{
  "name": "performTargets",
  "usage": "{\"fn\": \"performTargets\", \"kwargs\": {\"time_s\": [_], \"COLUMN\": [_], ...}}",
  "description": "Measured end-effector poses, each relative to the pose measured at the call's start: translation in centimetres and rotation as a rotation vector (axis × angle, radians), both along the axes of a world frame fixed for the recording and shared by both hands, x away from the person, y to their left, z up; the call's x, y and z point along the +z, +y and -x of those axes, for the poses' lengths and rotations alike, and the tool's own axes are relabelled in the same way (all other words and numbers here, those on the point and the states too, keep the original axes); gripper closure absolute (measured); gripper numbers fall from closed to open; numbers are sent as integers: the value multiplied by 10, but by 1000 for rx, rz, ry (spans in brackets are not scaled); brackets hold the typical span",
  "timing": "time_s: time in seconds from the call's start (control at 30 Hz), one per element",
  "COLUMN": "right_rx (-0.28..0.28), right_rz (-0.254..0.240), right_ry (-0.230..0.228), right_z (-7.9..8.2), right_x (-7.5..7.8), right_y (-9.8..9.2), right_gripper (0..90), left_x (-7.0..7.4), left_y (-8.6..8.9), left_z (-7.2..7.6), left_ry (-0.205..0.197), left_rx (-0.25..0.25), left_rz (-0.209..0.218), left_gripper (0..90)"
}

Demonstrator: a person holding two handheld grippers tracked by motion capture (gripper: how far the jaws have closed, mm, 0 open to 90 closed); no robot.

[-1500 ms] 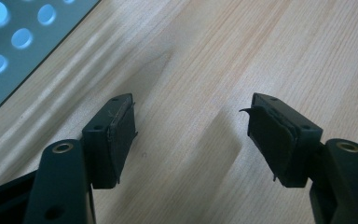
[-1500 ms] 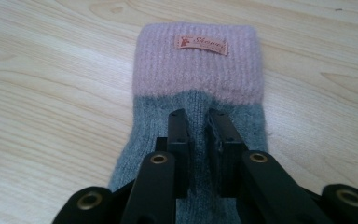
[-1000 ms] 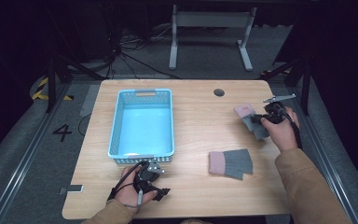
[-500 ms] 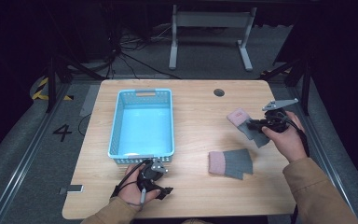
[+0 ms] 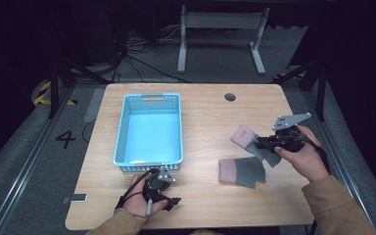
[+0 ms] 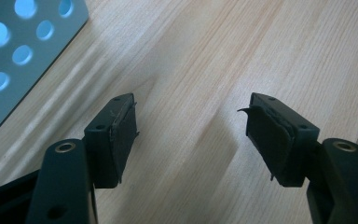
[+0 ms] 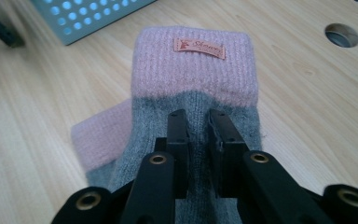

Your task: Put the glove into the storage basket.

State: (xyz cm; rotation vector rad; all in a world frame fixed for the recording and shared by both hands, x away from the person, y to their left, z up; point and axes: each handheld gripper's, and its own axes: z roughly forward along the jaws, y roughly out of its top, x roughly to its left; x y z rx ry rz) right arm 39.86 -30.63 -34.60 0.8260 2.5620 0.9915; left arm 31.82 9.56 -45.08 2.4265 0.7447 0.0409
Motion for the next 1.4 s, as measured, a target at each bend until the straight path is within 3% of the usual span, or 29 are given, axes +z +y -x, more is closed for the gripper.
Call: {"fn": "performTargets", "kwargs": {"time_s": [0.37,0.8,1.4], "right_rx": [121,207,305], "right_rz": [7,-16,65], "right_ry": [5,24,76], "right_z": [14,24,30], "right_x": [-14,-37,-62], "right_y": [8,14,23], "right_gripper": [807,808,808], "left_x": [-1,-1,0], "left_y": [2,1,-5], "left_z": [2,1,-1], "left_ry": [-1,0,0], "left_rx": [9,1,-25], "left_rz": [-1,-6,17], "left_gripper": [340,340,371]}}
